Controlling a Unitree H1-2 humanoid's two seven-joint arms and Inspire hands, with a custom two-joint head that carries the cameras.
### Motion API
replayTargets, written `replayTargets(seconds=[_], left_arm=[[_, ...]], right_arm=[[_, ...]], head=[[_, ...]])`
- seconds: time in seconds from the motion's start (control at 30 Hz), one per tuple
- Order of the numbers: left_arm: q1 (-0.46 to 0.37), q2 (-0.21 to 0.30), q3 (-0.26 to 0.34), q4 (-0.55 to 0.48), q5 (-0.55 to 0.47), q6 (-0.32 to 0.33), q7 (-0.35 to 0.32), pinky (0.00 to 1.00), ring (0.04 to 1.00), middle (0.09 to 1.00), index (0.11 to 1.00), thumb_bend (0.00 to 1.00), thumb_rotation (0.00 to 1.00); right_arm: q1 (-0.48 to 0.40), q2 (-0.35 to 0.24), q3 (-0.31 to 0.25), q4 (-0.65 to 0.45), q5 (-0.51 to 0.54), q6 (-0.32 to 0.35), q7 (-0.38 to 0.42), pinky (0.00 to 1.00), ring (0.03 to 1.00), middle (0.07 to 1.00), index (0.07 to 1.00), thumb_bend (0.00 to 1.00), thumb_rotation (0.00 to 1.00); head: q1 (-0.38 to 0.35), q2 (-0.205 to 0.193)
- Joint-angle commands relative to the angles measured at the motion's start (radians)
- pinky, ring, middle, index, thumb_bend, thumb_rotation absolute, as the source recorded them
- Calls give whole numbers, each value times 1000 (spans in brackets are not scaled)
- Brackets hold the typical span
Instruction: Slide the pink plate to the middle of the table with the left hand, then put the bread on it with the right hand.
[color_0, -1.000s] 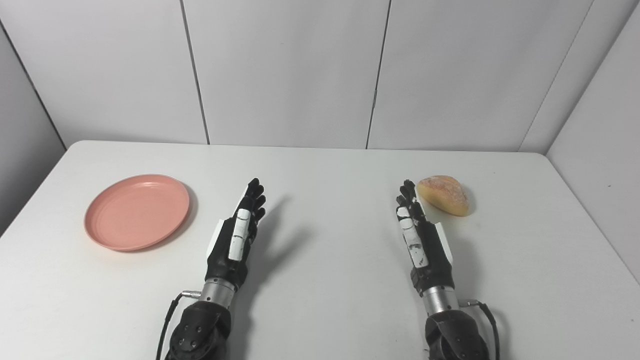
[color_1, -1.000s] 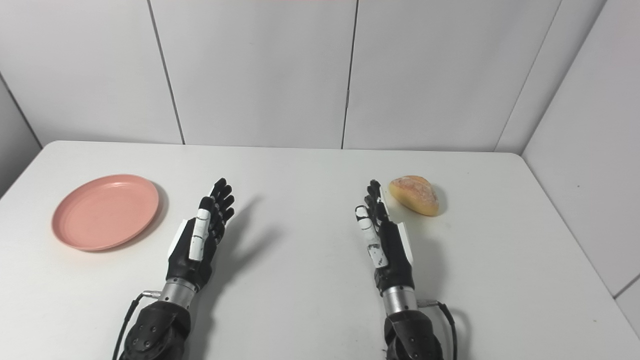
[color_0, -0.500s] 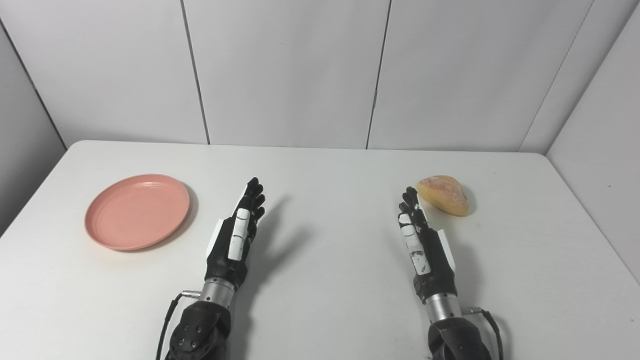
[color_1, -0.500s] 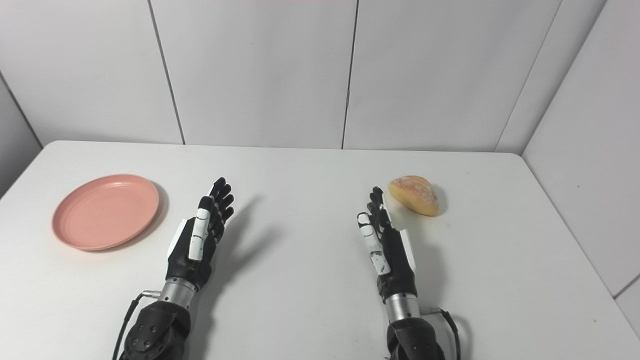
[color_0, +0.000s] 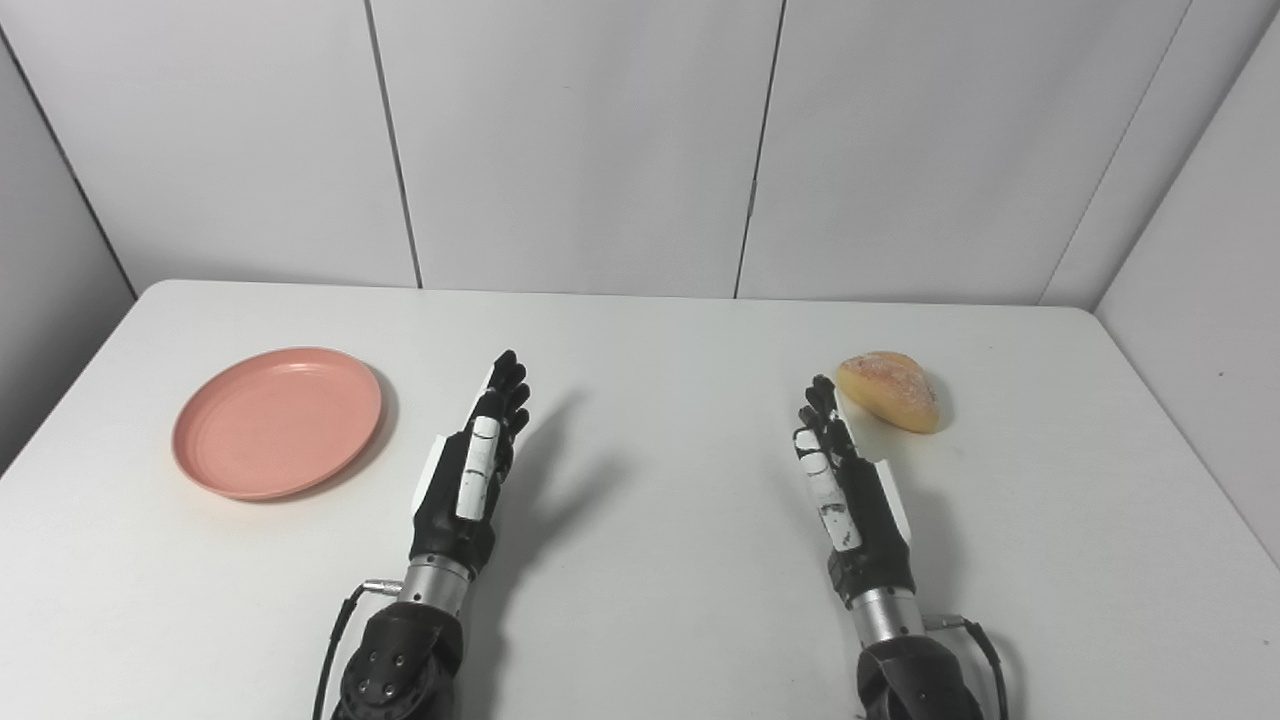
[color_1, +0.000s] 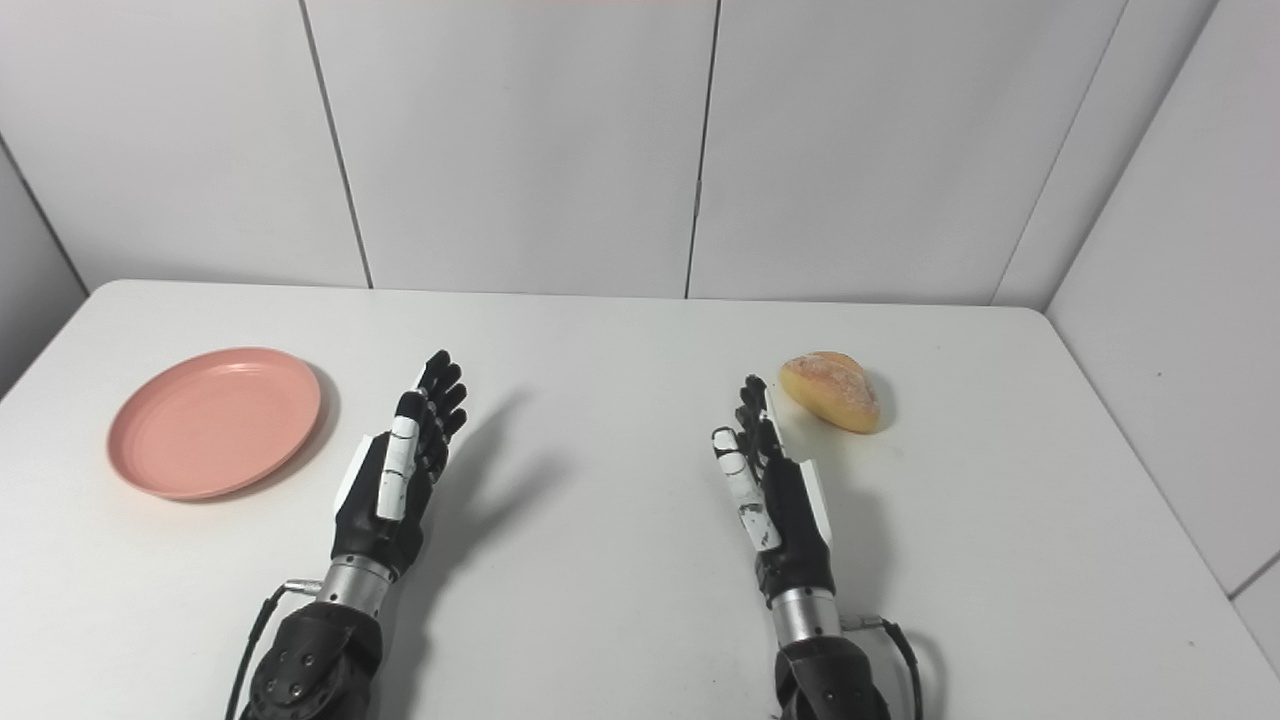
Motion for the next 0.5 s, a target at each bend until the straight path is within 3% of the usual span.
replayTargets(seconds=[0.0,0.47], left_arm=[[32,-3,2,27,-3,-23,1,1000,1000,1000,1000,644,1000],[36,1,-9,39,14,-28,-2,1000,1000,1000,1000,650,1000]], right_arm=[[-25,-5,-3,-32,-5,-28,-3,1000,1000,1000,1000,590,874],[-28,-9,-5,-17,-1,-50,2,1000,1000,1000,1000,612,865]], head=[[0,1],[15,-18]])
